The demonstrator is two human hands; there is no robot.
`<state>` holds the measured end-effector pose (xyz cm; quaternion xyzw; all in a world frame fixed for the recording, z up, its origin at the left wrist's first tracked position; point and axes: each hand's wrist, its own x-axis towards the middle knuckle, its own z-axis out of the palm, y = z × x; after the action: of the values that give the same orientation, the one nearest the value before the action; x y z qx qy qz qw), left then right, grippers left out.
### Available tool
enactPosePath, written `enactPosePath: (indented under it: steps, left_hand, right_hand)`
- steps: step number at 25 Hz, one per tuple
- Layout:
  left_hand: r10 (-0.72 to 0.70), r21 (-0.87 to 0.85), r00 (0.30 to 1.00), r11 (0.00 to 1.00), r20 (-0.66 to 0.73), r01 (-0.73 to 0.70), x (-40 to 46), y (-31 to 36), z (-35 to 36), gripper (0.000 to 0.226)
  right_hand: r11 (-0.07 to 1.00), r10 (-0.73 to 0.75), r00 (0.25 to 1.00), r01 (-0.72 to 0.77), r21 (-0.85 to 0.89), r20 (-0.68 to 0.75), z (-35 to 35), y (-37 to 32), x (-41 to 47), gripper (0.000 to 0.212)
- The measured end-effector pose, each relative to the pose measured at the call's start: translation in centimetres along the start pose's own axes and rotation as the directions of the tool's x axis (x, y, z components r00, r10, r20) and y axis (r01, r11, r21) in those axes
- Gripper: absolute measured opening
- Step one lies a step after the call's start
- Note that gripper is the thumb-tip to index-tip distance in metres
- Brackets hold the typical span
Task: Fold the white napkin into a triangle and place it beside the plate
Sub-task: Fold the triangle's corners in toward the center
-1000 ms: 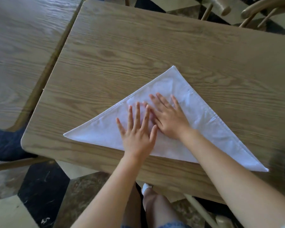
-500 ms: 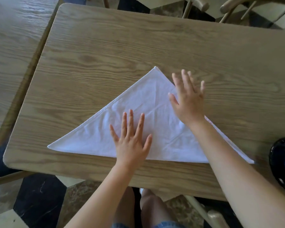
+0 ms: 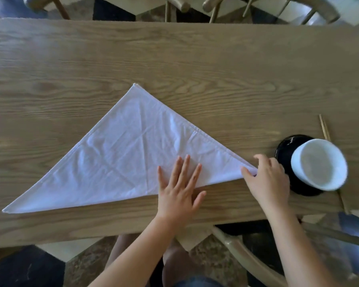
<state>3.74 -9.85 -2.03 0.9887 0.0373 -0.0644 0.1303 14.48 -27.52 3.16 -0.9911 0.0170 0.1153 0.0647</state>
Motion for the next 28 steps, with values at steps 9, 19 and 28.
enactPosePath:
  steps: [9,19,28]
  left_hand:
    - [0.168,-0.050,0.985,0.985,0.028,-0.167,-1.8,2.9,0.2,0.062]
    - [-0.138,-0.300,0.984,0.949,-0.112,0.099,-4.2,-0.9,-2.7,0.052]
    - [-0.374,-0.543,0.895,0.817,-0.244,0.194,-3.2,-5.6,-3.1,0.025]
  right_hand:
    - [0.777,-0.031,0.974,-0.117,0.619,0.222,-2.4,0.0,1.2,0.022]
    - [0.469,-0.530,0.825,0.092,0.879,0.196,-7.2,-10.6,5.6,0.023]
    - [0.611,-0.522,0.841,0.256,0.749,0.138,-1.8,-23.5,10.8,0.008]
